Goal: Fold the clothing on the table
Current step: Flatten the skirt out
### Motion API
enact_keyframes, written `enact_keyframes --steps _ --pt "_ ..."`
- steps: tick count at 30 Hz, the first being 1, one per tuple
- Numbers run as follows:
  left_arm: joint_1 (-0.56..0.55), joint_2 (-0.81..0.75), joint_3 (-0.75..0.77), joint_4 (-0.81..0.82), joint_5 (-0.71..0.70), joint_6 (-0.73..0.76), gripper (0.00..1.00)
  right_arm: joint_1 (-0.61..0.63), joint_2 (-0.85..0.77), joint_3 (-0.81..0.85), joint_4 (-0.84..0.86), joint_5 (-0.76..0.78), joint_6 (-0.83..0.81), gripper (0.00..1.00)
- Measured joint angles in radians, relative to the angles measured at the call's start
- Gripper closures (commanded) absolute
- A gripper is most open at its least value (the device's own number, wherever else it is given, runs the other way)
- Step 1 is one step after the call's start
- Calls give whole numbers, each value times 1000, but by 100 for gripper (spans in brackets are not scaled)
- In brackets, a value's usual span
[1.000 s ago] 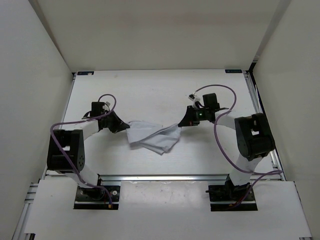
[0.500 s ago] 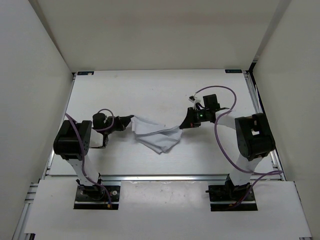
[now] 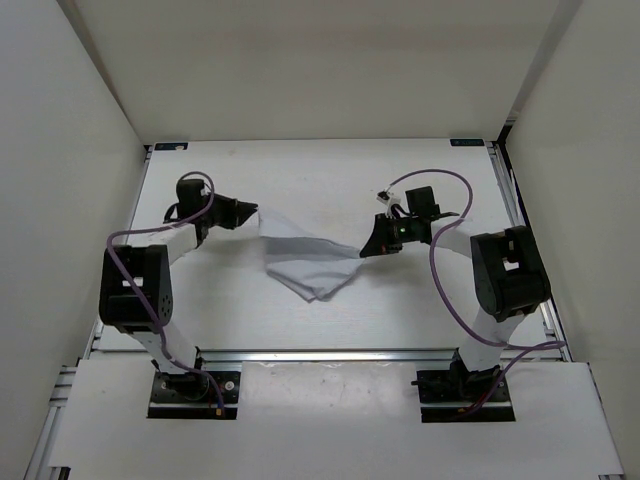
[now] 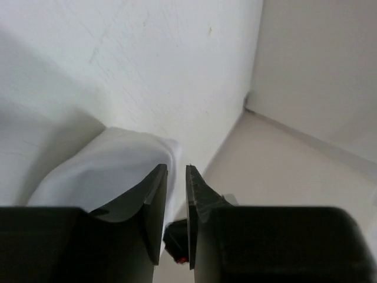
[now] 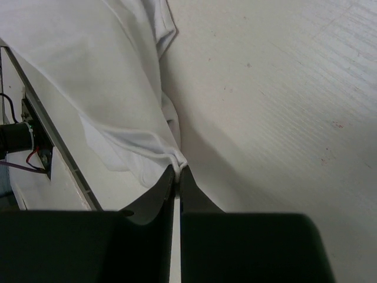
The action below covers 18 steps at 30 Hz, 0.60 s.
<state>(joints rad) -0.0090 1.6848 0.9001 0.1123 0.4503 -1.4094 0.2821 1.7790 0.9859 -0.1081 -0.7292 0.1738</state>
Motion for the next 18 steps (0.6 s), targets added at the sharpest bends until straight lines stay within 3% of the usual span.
enact_keyframes --steps 2,4,8,12,18 --pt "-1 -18 55 -115 -52 95 42 -1 0 0 -5 0 -2 100" --pt "-5 -21 108 -229 -120 175 36 -2 0 0 -9 0 -5 100" --pt "-28 -18 204 -422 -267 305 35 0 0 1 -11 0 -8 100" --pt "-72 -18 282 -497 -380 473 39 2 0 2 -16 0 -13 100" --pt "-227 -68 254 -493 -499 1032 39 3 -10 7 -27 1 -26 100"
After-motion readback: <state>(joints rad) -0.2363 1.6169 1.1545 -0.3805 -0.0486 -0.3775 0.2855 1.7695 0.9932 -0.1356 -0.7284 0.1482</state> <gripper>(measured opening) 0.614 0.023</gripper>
